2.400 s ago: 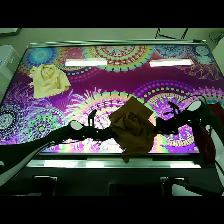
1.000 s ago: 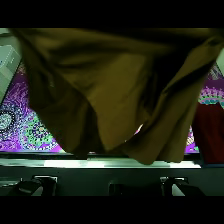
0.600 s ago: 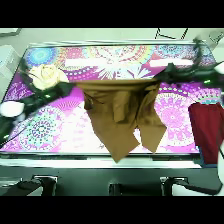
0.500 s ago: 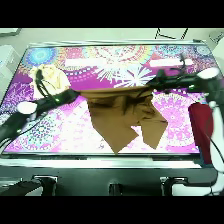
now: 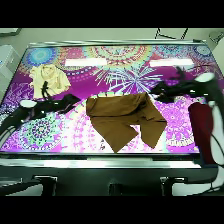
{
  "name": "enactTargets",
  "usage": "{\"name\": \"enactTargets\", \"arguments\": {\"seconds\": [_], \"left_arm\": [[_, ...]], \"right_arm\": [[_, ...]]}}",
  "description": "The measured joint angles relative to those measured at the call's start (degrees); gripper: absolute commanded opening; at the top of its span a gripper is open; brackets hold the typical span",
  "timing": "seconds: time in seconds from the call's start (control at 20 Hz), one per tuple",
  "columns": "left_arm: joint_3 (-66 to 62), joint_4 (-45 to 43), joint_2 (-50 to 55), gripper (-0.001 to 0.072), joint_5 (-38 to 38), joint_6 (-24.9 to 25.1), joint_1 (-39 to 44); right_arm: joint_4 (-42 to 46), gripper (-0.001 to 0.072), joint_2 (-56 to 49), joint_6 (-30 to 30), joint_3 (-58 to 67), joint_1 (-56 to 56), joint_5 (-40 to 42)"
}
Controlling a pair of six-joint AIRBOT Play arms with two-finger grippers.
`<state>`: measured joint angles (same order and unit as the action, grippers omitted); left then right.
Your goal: Fold the clothes and pants, and hang the long-sleeved shirts on hangers.
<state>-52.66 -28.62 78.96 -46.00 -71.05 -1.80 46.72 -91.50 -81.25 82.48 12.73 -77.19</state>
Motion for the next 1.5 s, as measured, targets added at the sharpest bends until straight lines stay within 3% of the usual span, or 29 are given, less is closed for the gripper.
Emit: {"name": "enactTargets", "arguments": {"seconds": [0.05, 0.15, 0.3, 0.45, 0.85, 0.9, 0.95, 1.0, 1.05, 1.25, 1.5], "left_arm": [[0.2, -2.4, 0.2, 0.0709, -4.0, -1.2, -2.2], [2.1, -6.1, 0.4, 0.0526, -9.8, -2.4, -4.1], [7.1, -7.0, 0.6, 0.0521, -10.7, -2.1, -1.9], [10.5, -3.1, 1.1, 0.0521, -5.5, -0.8, 3.4], [11.4, 9.3, 5.7, 0.0515, 5.7, 2.8, 14.7], [10.9, 10.2, 6.3, 0.0466, 6.8, 3.0, 15.8], [10.4, 10.6, 6.9, 0.0315, 7.9, 3.2, 16.7], [9.8, 10.6, 7.5, 0.0072, 9.0, 3.4, 17.5], [9.4, 10.6, 8.0, 0.0026, 9.8, 3.5, 18.1], [8.4, 11.6, 8.7, 0.0025, 9.5, 5.1, 18.9], [8.1, 12.0, 8.8, 0.0025, 6.8, 6.4, 19.0]], "right_arm": [[4.6, 0.0615, 2.3, 0.0, -1.3, 2.7, -2.1], [10.3, 0.0615, 7.3, 0.0, -7.0, 7.6, -4.7], [12.7, 0.0615, 15.0, 0.5, -19.6, 12.6, -5.2], [12.8, 0.0615, 21.0, 1.7, -29.8, 14.5, -4.6], [12.5, 0.0614, 26.1, 2.6, -37.1, 15.5, -4.6], [12.5, 0.0614, 26.2, 2.6, -37.3, 15.5, -4.8], [12.4, 0.0614, 26.3, 2.6, -37.4, 15.6, -5.0], [12.5, 0.0614, 26.3, 2.6, -37.6, 15.6, -5.2], [12.5, 0.0614, 26.4, 2.6, -38.0, 15.6, -5.3], [14.4, 0.0614, 26.4, 2.0, -43.6, 15.6, -3.8], [8.2, 0.0612, 26.4, 3.3, -53.0, 15.6, 1.9]]}}
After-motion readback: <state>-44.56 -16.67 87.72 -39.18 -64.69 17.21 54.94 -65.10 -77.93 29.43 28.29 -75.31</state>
